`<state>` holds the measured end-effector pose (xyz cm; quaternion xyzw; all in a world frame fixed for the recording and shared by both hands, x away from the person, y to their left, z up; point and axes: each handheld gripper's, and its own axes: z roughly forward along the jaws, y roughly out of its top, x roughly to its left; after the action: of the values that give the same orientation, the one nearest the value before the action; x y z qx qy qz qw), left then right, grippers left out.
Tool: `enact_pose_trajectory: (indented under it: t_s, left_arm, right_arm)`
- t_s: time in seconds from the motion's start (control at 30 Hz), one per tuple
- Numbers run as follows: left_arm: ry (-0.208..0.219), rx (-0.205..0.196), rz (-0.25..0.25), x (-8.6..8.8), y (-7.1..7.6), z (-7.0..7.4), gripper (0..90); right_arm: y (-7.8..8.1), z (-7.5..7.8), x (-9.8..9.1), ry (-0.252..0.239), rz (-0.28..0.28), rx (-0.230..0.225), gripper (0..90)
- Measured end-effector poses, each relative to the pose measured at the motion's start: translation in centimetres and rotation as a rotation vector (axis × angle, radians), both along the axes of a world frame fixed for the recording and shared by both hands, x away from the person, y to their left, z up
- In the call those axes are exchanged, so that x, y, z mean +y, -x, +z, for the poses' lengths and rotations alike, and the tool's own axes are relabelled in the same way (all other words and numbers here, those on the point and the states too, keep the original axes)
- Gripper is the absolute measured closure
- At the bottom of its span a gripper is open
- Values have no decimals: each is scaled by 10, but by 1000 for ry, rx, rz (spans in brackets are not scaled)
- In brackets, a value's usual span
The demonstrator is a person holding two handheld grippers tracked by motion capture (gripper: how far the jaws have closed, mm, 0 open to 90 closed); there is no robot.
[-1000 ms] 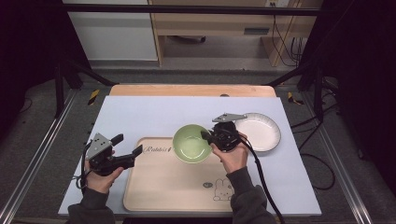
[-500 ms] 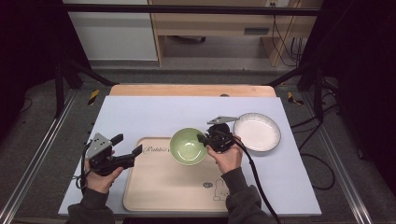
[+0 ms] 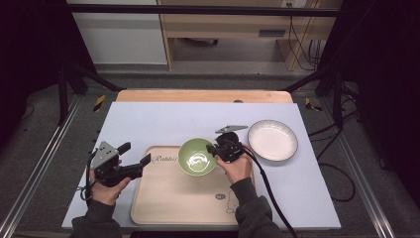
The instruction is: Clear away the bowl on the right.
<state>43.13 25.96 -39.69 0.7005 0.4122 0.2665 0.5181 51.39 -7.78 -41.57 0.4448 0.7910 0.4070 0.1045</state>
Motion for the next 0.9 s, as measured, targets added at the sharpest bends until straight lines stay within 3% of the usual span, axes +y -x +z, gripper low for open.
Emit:
enact_pose_trajectory:
  t_s: [0.9]
  left_arm:
    - [0, 4, 1, 0, -1, -1, 151]
  right_arm:
    - [-10, -23, 5, 22, -11, 54, 835]
